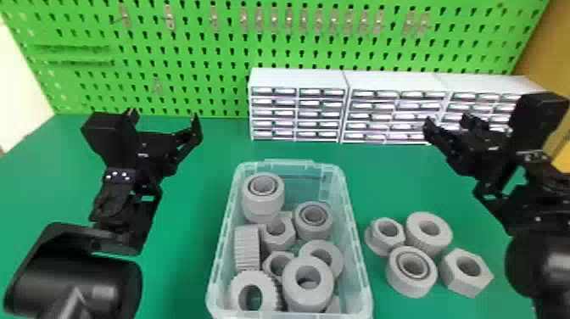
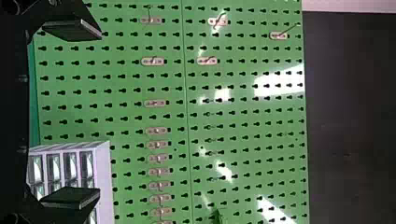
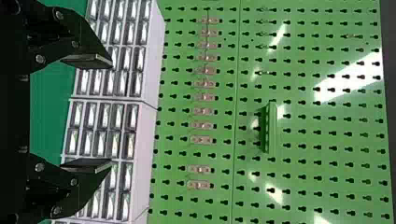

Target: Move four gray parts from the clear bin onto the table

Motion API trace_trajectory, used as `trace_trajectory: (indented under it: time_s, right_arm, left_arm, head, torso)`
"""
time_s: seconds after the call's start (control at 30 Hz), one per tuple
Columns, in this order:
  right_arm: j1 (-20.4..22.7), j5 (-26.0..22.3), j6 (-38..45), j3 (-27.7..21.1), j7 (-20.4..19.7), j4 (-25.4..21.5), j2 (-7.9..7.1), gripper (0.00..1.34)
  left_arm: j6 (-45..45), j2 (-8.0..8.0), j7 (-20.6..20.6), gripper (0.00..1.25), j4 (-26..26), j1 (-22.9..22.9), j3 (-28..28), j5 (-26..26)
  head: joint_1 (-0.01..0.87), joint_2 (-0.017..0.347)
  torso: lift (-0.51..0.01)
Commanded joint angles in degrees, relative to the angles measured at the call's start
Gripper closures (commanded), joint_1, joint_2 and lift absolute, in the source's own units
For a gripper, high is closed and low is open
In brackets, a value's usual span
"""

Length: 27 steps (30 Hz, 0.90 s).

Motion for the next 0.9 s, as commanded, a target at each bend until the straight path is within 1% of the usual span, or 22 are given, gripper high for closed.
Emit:
trace_trajectory:
  time_s: [0.0, 0.87]
  right_arm:
    - [0.02, 0.00, 0.00, 0.12, 0.00, 0.00, 0.00, 0.51]
    - [-0.07, -0.09, 0.00, 0.21, 0.00, 0.00, 0.09, 0.51]
  left_arm:
    - [0.00, 0.00, 0.03, 0.11, 0.00, -0.05, 0.07, 0.00]
    - [0.00, 0.00, 0.03, 0.11, 0.00, -0.05, 0.07, 0.00]
  head:
    - [0.678, 0.034]
    - [0.678, 0.034]
  torso:
    - [-0.050]
    - [-0.050]
